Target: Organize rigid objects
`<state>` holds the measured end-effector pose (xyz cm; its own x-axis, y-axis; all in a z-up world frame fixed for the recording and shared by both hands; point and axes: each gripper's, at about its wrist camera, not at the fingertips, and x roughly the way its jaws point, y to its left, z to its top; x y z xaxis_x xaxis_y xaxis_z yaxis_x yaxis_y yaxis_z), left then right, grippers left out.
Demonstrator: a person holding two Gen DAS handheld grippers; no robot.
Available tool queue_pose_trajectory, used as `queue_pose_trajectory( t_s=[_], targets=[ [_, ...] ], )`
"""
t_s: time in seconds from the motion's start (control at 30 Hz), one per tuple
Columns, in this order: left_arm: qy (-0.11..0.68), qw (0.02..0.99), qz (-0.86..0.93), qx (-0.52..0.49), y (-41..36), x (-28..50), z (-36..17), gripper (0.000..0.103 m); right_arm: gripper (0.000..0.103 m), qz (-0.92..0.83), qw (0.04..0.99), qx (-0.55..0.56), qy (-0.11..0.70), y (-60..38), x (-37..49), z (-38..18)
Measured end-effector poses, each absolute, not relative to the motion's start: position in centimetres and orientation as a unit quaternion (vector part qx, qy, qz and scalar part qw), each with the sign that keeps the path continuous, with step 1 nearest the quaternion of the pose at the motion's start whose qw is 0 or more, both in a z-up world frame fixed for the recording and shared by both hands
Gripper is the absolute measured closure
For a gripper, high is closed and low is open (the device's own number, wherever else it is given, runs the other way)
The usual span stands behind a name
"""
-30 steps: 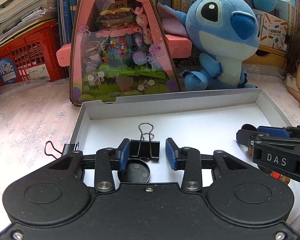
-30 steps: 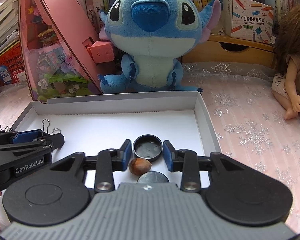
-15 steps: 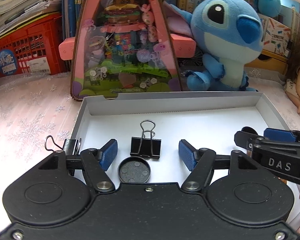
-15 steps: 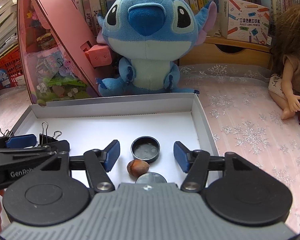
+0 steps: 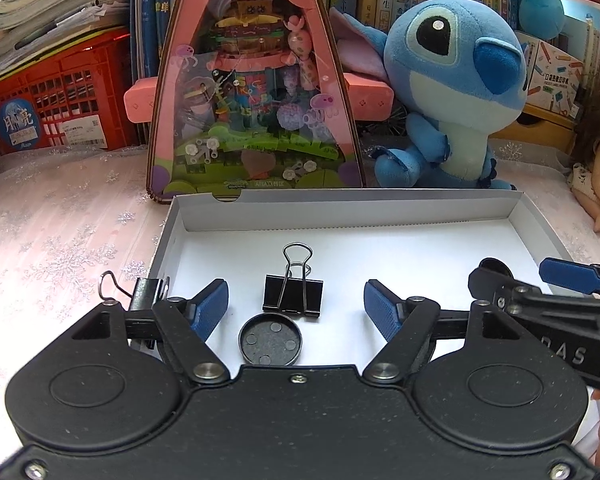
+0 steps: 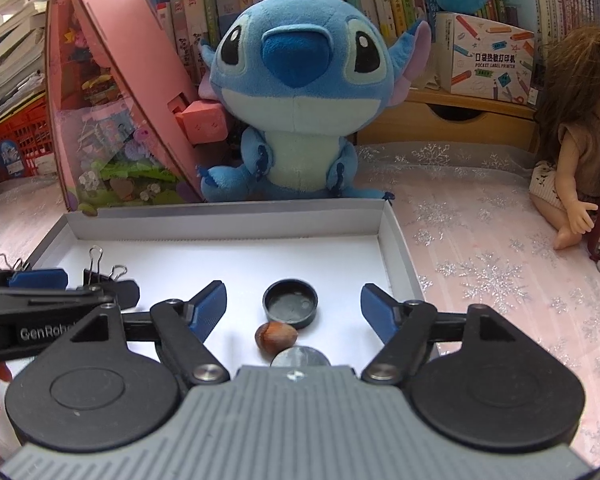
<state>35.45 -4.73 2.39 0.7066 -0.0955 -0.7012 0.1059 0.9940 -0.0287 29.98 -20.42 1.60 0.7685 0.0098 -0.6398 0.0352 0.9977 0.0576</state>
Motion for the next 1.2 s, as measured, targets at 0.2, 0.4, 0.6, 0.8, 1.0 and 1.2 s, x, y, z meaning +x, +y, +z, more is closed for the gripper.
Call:
queue_pose_trajectory(
  t_s=[0.2,0.4,0.6,0.8,1.0,1.2],
  targets=[
    [0.365,0.929,-0.053,0.033,-5.2,34.7,3.0,0.027,0.020,-0.004,0.940,0.032,0.340,-20.3,29.5,1.8],
    [0.364,0.929,-0.053,0.031,-5.1,34.4,3.1,0.026,0.017,-0.003,0.941,0.029,0.336,-20.4,28.9,2.0],
    [0.362,0.930,-0.053,0.032,-5.1,33.8,3.2,0.026,0.016,-0.005,0.943,0.030,0.333,-20.7,28.4,2.2],
    [0.360,0.931,-0.056,0.032,-5.0,33.2,3.5,0.026,0.016,-0.005,0.944,0.031,0.328,-20.8,27.9,2.7],
    [0.353,0.933,-0.058,0.034,-5.0,32.4,4.1,0.025,0.015,-0.002,0.947,0.027,0.319,-20.6,27.2,3.4],
    [0.349,0.935,-0.061,0.034,-5.0,31.6,4.7,0.024,0.015,0.000,0.950,0.026,0.313,-20.4,26.5,4.1]
  ],
)
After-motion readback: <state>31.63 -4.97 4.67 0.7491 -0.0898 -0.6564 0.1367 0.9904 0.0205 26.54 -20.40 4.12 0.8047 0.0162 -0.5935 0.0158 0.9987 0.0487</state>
